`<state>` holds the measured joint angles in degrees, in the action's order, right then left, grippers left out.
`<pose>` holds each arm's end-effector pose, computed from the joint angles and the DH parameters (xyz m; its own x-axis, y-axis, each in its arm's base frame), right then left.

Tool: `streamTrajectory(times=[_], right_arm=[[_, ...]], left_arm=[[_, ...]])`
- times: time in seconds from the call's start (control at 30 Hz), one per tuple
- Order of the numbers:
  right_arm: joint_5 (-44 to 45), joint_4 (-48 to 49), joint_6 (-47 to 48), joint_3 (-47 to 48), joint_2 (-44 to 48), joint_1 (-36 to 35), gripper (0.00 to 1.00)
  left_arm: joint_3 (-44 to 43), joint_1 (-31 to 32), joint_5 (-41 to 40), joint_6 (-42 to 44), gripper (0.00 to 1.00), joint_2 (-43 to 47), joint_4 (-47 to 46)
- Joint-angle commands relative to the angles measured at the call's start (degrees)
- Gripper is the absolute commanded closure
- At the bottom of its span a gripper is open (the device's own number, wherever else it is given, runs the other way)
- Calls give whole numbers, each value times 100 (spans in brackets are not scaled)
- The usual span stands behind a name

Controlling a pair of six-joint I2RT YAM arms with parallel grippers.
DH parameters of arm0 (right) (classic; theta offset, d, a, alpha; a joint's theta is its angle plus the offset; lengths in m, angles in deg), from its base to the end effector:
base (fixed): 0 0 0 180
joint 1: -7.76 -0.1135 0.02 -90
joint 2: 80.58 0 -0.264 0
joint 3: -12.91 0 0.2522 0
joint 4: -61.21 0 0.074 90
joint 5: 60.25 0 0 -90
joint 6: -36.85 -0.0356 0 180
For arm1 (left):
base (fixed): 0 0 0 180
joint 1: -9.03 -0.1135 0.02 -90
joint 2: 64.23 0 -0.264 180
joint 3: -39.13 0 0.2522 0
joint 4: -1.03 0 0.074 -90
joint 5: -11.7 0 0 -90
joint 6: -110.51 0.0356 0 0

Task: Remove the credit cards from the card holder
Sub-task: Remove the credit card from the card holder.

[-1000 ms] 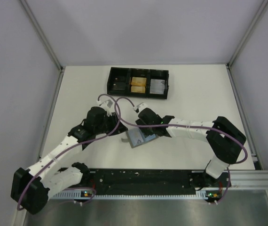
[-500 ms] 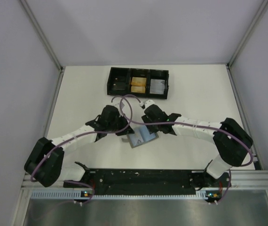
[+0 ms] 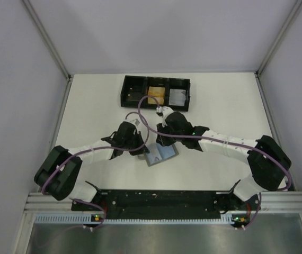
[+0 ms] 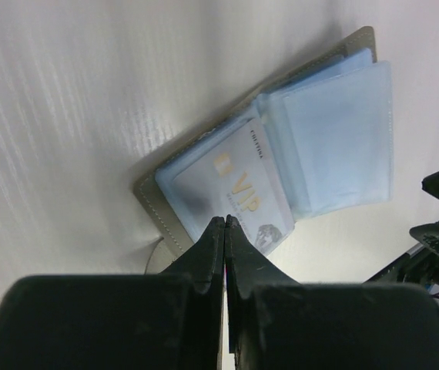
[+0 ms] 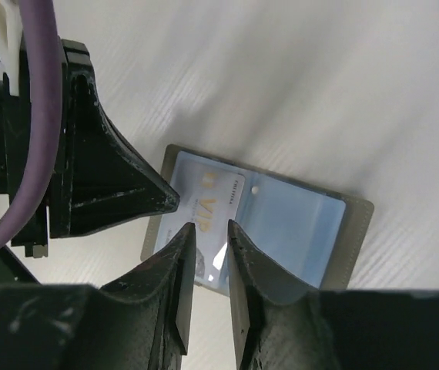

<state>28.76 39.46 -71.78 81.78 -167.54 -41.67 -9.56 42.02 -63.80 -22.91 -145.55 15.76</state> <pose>0.2141 0.2510 0.2286 -0.6402 -0.2566 -0.7241 -0.5948 0.7621 0.2558 0.2183 -0.1523 0.1587 -0.9083 -0.2038 -0.3654 0.0621 0.7981 -0.5994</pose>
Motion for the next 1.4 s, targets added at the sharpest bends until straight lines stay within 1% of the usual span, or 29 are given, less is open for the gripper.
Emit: streamTrajectory(times=[0.0,0.13,0.23,0.33,0.6,1.0,1.07,1.17,1.23,1.37], right_arm=[[-848,1051,-614,-350,-268,372,78],[-1569,2045,-1202,-852,-541,750,82],[-2140,2783,-1598,-1203,-848,935,82],[-2501,3381,-1933,-1476,-1121,1067,82],[-3055,4216,-2434,-1732,-1605,1243,81],[-3398,4314,-2540,-1618,-1974,1260,82],[-3434,4411,-2584,-1626,-2027,1260,85],[-3486,4490,-2619,-1626,-2080,1260,92],[-3521,4525,-2628,-1635,-2071,1295,100],[-3610,4613,-2645,-1723,-2018,1444,100]], left_arm=[[145,14,-176,0,100,-112,-264],[224,14,-211,-9,100,-165,-264],[277,14,-246,-17,100,-182,-264],[329,14,-299,0,100,-191,-238],[462,14,-316,0,100,-262,-264],[532,14,-290,0,100,-270,-282],[541,14,-281,-9,100,-279,-282],[558,14,-307,-17,100,-270,-282],[576,14,-325,-17,100,-270,-273],[585,14,-369,9,100,-306,-221]])
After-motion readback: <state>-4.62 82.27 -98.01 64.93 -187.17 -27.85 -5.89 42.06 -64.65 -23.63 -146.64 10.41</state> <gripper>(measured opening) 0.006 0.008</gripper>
